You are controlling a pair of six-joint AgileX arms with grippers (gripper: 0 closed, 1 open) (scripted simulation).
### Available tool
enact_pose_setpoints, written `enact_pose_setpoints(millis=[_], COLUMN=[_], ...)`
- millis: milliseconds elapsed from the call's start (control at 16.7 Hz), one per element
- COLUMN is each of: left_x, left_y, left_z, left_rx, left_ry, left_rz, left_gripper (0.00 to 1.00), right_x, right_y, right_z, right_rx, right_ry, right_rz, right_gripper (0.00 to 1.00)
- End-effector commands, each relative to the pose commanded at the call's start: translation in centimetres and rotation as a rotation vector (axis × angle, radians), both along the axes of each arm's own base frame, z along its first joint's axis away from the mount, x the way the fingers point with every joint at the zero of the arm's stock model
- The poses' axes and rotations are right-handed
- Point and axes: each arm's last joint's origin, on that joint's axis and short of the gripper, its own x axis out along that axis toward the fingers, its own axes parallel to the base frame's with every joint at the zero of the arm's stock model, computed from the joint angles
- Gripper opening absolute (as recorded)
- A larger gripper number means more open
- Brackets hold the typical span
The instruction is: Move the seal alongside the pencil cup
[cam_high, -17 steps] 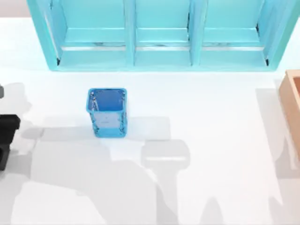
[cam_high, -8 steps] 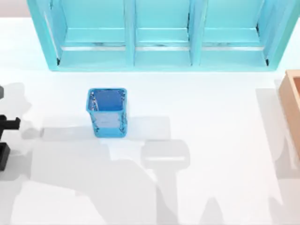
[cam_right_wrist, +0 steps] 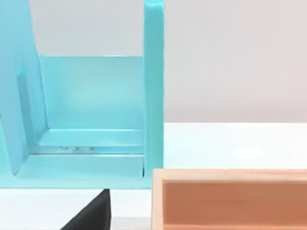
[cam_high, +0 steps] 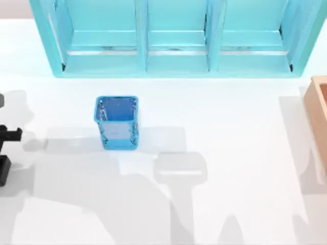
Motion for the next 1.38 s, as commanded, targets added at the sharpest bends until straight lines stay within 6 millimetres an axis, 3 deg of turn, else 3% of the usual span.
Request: enact_pose_setpoints(millis=[180, 300, 540, 720, 840, 1200, 1380], left_x=[0.2, 1.0, 1.8, 0.9, 0.1, -0.1, 1.5], left_y=[-0.5, -2.0, -7.5, -11.8, -13.5, -13.9, -14.1], left_z=[0.4, 1.7, 7.0, 11.4, 13.4, 13.8, 12.5], left_rx=[-0.001, 0.0, 0.001, 0.004, 0.001, 0.0, -0.002], left_ry=[-0.001, -0.001, 0.019, 0.02, 0.004, 0.0, -0.026], left_rz=[-0.001, 0.0, -0.002, -0.002, -0.002, 0.001, 0.002], left_gripper=[0.0, 0.0, 0.0, 0.0, 0.0, 0.0, 0.0], right_x=[0.0, 0.0, 0.0, 0.0, 0.0, 0.0, 0.0], right_y=[0.0, 0.0, 0.0, 0.0, 0.0, 0.0, 0.0], right_z=[0.0, 0.0, 0.0, 0.0, 0.0, 0.0, 0.0], right_rx=[0.0, 0.0, 0.0, 0.0, 0.0, 0.0, 0.0], right_ry=[0.0, 0.0, 0.0, 0.0, 0.0, 0.0, 0.0], right_rz=[0.0, 0.0, 0.0, 0.0, 0.0, 0.0, 0.0], right_gripper=[1.0, 1.0, 1.0, 1.0, 1.0, 1.0, 1.0])
